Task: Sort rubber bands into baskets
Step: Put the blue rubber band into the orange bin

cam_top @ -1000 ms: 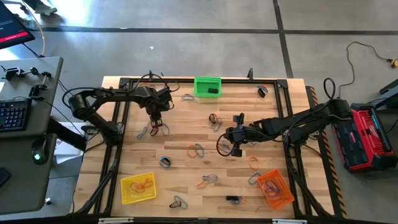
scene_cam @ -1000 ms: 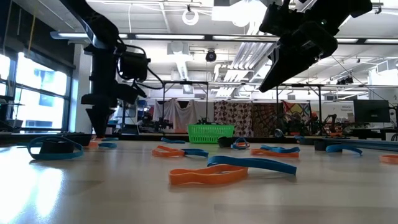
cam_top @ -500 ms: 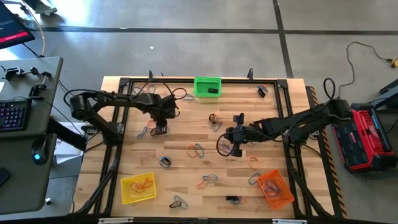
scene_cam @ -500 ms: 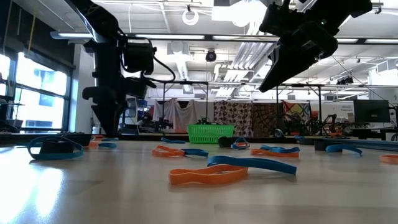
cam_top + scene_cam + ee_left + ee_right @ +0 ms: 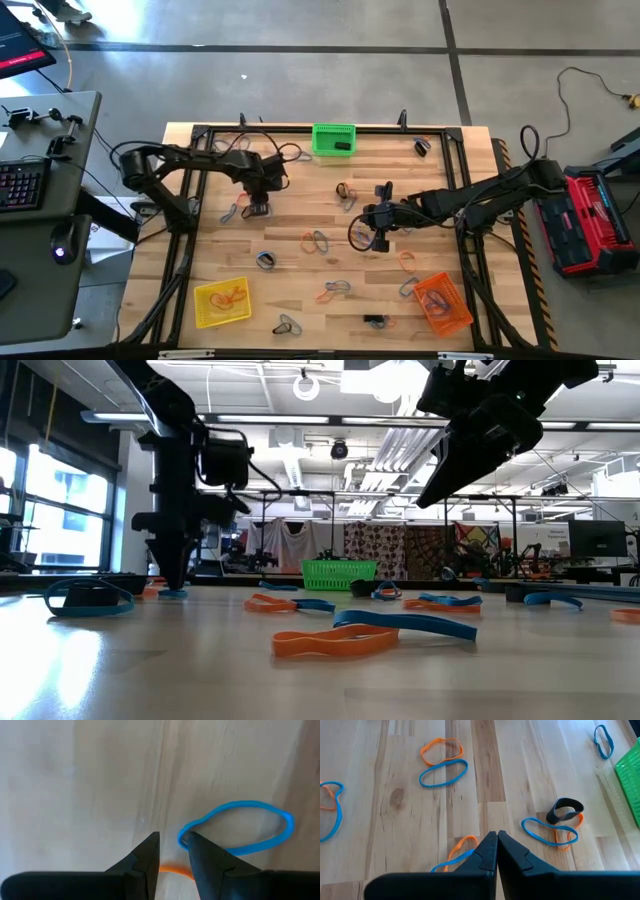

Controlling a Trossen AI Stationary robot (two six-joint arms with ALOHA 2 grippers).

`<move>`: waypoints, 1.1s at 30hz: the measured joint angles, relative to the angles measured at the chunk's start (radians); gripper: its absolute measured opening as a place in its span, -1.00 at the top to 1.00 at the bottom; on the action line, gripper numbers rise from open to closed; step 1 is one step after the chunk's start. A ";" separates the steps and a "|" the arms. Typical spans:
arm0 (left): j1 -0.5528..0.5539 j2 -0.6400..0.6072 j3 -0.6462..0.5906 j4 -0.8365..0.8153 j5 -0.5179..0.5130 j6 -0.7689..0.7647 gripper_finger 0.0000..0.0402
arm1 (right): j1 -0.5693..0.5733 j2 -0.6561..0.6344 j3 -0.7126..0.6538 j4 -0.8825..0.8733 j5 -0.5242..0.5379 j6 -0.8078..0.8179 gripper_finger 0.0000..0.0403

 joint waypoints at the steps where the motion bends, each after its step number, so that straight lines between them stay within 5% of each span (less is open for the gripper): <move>1: 0.000 0.017 0.001 -0.001 0.002 0.004 0.53 | 0.000 0.000 0.000 0.000 0.000 0.000 1.00; 8: -0.001 0.054 0.005 -0.010 -0.001 0.030 0.61 | 0.000 0.000 0.000 0.000 0.000 0.000 1.00; 14: -0.002 -0.041 -0.004 -0.004 -0.003 0.017 0.95 | 0.000 0.000 0.000 0.008 0.000 0.003 1.00; 18: -0.007 -0.121 -0.002 0.051 -0.003 -0.047 0.97 | -0.001 0.000 0.000 0.041 0.000 0.048 1.00; 27: -0.066 -0.212 0.000 0.388 -0.003 -0.146 1.00 | -0.001 0.000 0.000 0.126 0.048 0.148 0.99; 33: -0.110 -0.189 0.000 0.611 -0.003 -0.159 1.00 | -0.001 0.002 0.000 0.171 0.108 0.196 0.81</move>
